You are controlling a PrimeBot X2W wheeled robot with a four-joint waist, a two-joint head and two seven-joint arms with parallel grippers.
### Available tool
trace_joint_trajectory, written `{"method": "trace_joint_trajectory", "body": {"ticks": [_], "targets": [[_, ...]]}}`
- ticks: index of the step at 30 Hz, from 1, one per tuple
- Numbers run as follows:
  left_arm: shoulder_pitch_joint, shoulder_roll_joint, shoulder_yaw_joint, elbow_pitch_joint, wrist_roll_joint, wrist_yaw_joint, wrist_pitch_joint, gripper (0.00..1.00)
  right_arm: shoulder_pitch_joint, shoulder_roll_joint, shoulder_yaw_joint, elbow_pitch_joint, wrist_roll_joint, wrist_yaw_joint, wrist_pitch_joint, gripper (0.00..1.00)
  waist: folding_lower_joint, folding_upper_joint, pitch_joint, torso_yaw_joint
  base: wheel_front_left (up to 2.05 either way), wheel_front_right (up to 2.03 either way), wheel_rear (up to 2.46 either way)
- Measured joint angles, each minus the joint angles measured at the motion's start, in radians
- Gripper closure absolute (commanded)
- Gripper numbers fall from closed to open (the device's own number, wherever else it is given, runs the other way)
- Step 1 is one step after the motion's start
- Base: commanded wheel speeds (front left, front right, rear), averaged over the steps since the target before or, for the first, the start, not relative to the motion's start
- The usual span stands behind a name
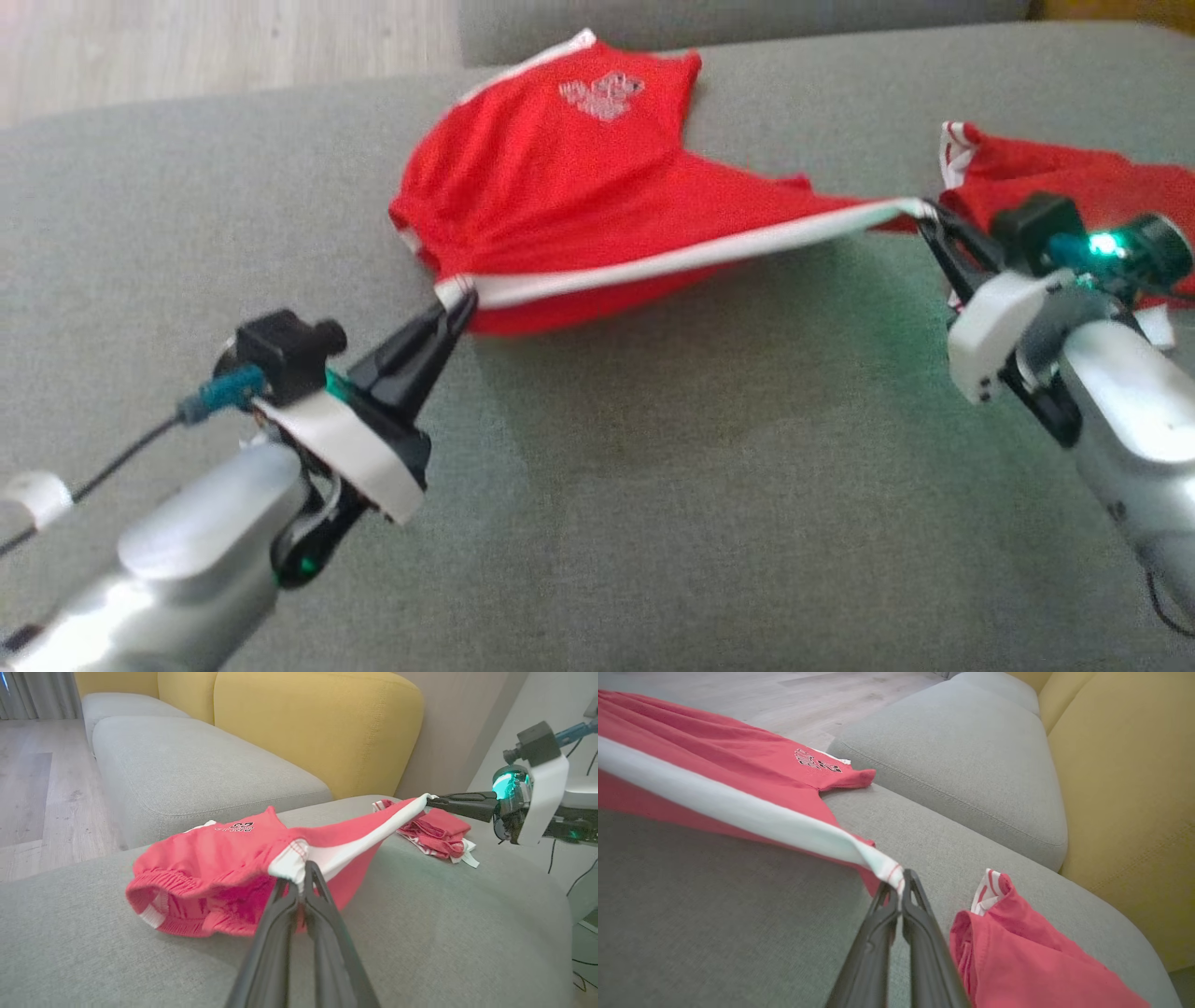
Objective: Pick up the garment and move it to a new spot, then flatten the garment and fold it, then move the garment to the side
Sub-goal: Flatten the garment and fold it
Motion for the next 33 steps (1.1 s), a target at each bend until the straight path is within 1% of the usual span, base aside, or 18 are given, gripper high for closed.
{"method": "trace_joint_trajectory", "body": {"ticks": [6, 12, 14, 17, 24, 28, 33], "targets": [[0.092, 0.001, 0.028, -0.039, 0.026, 0.0, 0.0, 1.0, 0.094, -0.086, 0.065, -0.129, 0.114, 0.0, 0.068, 1.0, 0.0001, 0.0, -0.062, -0.004, 0.0, 0.0, 0.0], [0.202, 0.007, 0.034, -0.082, 0.044, 0.002, 0.0, 1.0, 0.204, -0.159, 0.085, -0.25, 0.182, 0.0, 0.122, 1.0, 0.0002, 0.0, -0.12, -0.01, 0.0, 0.0, 0.0], [0.245, 0.015, 0.037, -0.109, 0.05, 0.012, 0.0, 1.0, 0.239, -0.182, 0.085, -0.292, 0.192, 0.0, 0.136, 1.0, 0.0001, 0.0, -0.138, -0.014, 0.0, 0.0, 0.0], [0.307, 0.027, 0.038, -0.155, 0.059, 0.041, 0.0, 1.0, 0.288, -0.216, 0.078, -0.354, 0.199, 0.0, 0.161, 1.0, 0.0002, 0.0, -0.161, -0.021, 0.0, 0.0, 0.0], [0.391, 0.06, 0.026, -0.285, 0.078, 0.105, 0.0, 1.0, 0.421, -0.286, -0.006, -0.503, 0.207, 0.0, 0.221, 1.0, 0.0002, 0.0, -0.183, -0.025, 0.0, 0.0, 0.0], [0.395, 0.067, 0.032, -0.327, 0.078, 0.133, 0.0, 1.0, 0.45, -0.299, -0.079, -0.564, 0.183, 0.0, 0.246, 1.0, 0.0003, 0.0, -0.176, -0.019, 0.0, 0.0, 0.0], [0.383, 0.067, 0.062, -0.332, 0.078, 0.142, 0.0, 1.0, 0.447, -0.296, -0.151, -0.627, 0.124, 0.0, 0.28, 1.0, 0.0003, 0.0, -0.146, -0.004, 0.0, 0.0, 0.0]]}}
